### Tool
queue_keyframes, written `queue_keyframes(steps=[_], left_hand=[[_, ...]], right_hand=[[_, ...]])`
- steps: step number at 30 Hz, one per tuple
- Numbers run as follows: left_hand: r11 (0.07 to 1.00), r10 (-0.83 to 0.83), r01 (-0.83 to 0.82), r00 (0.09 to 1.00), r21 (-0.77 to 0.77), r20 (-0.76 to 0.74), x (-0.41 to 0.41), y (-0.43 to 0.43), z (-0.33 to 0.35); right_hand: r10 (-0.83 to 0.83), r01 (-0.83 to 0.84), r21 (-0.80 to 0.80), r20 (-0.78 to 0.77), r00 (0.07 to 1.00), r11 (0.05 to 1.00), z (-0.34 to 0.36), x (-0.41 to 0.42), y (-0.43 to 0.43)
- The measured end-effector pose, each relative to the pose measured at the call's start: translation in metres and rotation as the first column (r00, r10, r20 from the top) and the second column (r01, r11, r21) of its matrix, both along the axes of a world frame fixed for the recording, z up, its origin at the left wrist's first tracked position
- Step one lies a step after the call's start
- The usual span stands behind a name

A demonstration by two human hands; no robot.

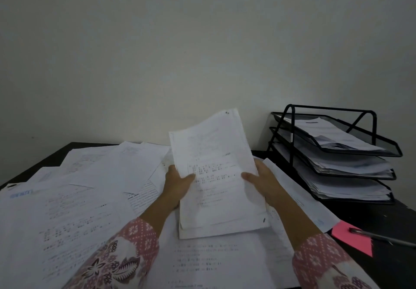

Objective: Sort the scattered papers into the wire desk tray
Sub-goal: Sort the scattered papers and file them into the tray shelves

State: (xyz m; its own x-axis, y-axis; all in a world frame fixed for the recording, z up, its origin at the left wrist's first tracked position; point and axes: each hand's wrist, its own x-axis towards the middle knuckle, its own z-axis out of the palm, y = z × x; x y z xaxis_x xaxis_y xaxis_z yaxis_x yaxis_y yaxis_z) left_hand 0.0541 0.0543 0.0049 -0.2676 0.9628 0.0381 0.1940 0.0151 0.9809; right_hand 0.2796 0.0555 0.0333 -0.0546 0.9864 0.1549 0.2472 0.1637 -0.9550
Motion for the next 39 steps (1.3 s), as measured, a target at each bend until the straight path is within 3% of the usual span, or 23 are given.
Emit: queue_keyframes(steps=[5,10,16,24,28,39], left_hand=[[0.992,-0.069,0.042,0.972,0.123,0.225,-0.001,0.004,0.042],[0.928,-0.136,0.057,0.972,0.368,0.193,0.006,0.002,0.068],[0.891,-0.057,0.013,0.995,0.453,0.082,0.023,-0.008,0.075],[0.896,0.024,-0.033,0.999,0.444,0.026,0.027,-0.014,0.072],[0.928,0.018,-0.026,1.0,0.371,0.025,0.026,-0.016,0.067],[0.959,0.004,0.004,1.0,0.282,-0.027,0.032,-0.024,0.049]], right_hand=[[0.0,0.015,0.099,-0.158,0.988,0.995,0.027,0.007,-0.001],[-0.078,0.115,0.216,-0.174,0.982,0.97,0.047,0.007,-0.002],[-0.209,0.263,0.312,-0.195,0.958,0.913,0.056,-0.005,-0.007],[-0.225,0.265,0.312,-0.158,0.961,0.912,0.055,-0.008,-0.006],[-0.186,0.234,0.266,-0.191,0.964,0.935,0.054,-0.007,-0.009],[-0.176,0.194,0.212,-0.099,0.979,0.958,0.034,0.0,-0.019]])
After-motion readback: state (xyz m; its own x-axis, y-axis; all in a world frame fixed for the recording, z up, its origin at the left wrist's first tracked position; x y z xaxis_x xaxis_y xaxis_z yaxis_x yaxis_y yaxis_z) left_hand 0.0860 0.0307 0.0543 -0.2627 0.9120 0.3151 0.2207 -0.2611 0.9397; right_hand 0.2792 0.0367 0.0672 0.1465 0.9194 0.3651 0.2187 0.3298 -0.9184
